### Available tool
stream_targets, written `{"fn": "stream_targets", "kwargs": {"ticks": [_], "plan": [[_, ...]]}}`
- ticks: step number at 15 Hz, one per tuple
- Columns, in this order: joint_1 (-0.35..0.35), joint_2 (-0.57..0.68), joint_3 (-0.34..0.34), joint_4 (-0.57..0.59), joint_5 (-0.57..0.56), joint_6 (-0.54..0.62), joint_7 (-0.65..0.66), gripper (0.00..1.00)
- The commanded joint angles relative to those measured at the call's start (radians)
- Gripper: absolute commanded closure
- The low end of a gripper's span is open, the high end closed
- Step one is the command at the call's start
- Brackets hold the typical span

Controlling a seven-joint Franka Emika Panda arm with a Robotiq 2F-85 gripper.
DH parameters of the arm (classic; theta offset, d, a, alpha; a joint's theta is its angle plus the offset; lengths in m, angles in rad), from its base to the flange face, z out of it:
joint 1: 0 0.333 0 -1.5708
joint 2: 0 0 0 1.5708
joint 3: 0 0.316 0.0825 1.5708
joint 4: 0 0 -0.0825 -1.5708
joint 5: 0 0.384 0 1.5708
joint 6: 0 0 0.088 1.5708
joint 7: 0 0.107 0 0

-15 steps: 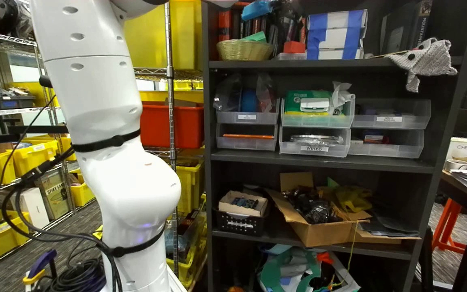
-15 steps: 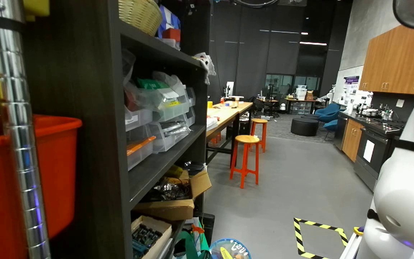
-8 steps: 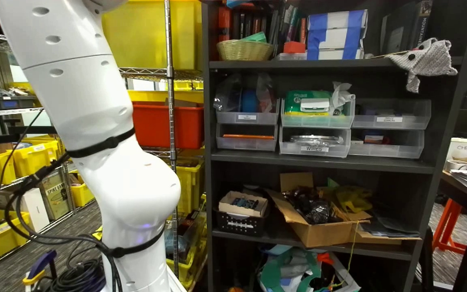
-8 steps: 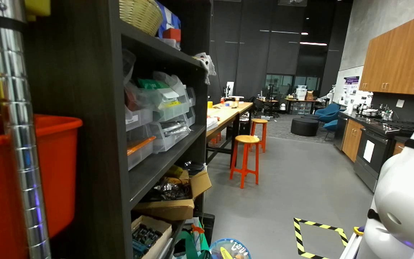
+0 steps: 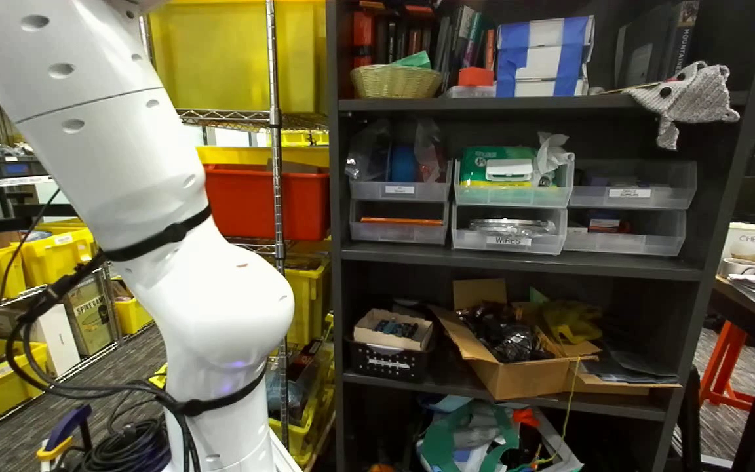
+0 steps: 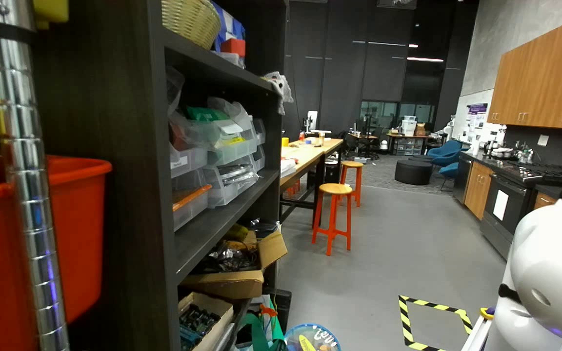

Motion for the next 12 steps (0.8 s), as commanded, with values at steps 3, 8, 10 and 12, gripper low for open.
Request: {"fn": "stream_targets", "kwargs": {"ticks": [3, 8, 10, 12], "plan": [[0.044, -0.019, -0.041, 0.019, 0.144, -0.152, -0.170, 0.00], [0.059, -0.020, -0.065, -0.004, 0.207, -0.172, -0.296, 0.00], [0.056, -0.023, -0.065, -0.023, 0.187, -0.159, -0.351, 0.00], [0.056, -0.030, -0.065, -0.045, 0.161, -0.161, -0.419, 0.00]]}}
